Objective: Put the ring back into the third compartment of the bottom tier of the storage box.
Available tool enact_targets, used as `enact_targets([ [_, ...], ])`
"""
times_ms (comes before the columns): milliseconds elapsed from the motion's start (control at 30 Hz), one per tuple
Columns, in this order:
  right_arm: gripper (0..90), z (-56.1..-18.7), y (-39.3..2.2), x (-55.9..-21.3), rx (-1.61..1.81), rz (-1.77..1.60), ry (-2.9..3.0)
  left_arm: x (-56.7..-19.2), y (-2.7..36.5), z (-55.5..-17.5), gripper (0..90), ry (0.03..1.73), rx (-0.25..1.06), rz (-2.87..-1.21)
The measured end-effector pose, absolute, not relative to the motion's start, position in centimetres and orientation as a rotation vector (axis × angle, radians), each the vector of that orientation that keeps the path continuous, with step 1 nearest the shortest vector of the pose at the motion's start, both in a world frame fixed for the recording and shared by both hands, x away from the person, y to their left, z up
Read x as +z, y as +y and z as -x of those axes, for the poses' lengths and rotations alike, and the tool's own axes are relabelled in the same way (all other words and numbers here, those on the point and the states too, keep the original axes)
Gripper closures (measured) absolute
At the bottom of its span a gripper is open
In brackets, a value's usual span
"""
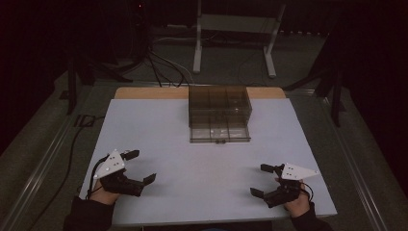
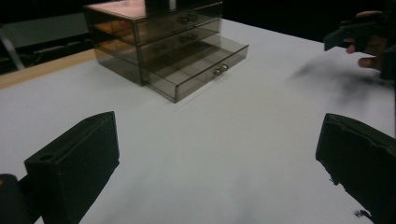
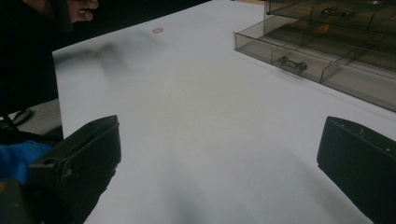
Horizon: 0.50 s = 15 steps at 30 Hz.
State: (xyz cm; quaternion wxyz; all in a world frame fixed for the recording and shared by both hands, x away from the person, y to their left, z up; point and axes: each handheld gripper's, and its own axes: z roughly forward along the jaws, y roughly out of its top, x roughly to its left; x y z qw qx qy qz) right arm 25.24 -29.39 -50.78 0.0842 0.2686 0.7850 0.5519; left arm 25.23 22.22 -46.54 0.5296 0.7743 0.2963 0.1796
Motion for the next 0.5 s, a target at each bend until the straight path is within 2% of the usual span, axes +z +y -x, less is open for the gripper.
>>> enact_targets([
  [500,0.0,-25.3,-29.4,-50.8,1.647,-0.808,2.343,-46.4,24.4,-26.5,0.6,0.856,0.529,-1.782],
])
